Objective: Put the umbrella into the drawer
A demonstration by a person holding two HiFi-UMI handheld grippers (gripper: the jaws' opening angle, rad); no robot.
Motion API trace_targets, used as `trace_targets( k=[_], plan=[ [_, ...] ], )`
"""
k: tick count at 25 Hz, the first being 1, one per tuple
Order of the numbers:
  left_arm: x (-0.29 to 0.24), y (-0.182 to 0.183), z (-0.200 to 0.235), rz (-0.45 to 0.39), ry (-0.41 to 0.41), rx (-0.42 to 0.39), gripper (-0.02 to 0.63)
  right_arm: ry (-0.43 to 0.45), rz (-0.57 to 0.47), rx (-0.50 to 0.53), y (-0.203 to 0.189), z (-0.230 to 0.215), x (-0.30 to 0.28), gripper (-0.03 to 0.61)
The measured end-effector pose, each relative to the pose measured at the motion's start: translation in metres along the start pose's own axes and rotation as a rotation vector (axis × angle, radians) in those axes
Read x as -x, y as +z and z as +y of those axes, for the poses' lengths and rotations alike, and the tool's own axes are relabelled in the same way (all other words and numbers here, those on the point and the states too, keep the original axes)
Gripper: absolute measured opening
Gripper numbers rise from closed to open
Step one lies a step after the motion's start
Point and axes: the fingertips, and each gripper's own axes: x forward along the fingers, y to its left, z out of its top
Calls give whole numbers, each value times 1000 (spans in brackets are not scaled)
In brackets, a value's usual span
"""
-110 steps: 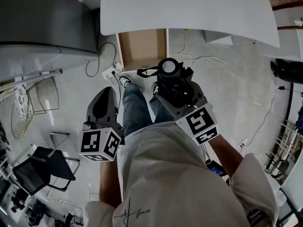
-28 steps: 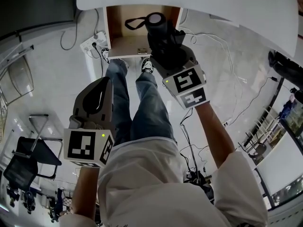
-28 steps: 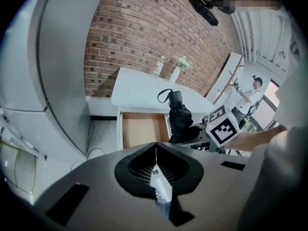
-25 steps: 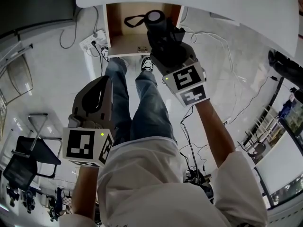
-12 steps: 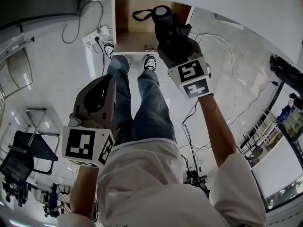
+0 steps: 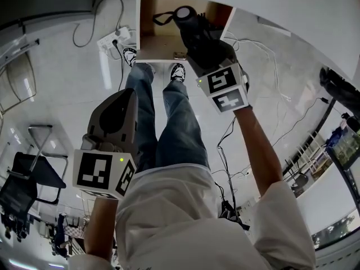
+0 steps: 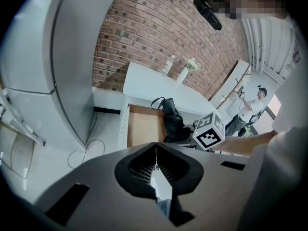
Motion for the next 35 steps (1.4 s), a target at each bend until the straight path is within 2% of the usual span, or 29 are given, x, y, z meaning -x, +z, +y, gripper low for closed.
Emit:
trace_targets(
  k=[7,14,20,35],
  plan=[
    [-1,-7,4,7,5,42,18,2,48,18,-7,-4,-8,262],
    [-5,-11,8,12,14,53,18,-1,69,16,-14,-8,-19,262],
    [-2,-12,14,19,22,65,18,-5,105,60,-15,-9,-26,262],
    [-5,-9,37,15,25,97,18,-23,167,96,-14,-13,-53,262]
  ],
)
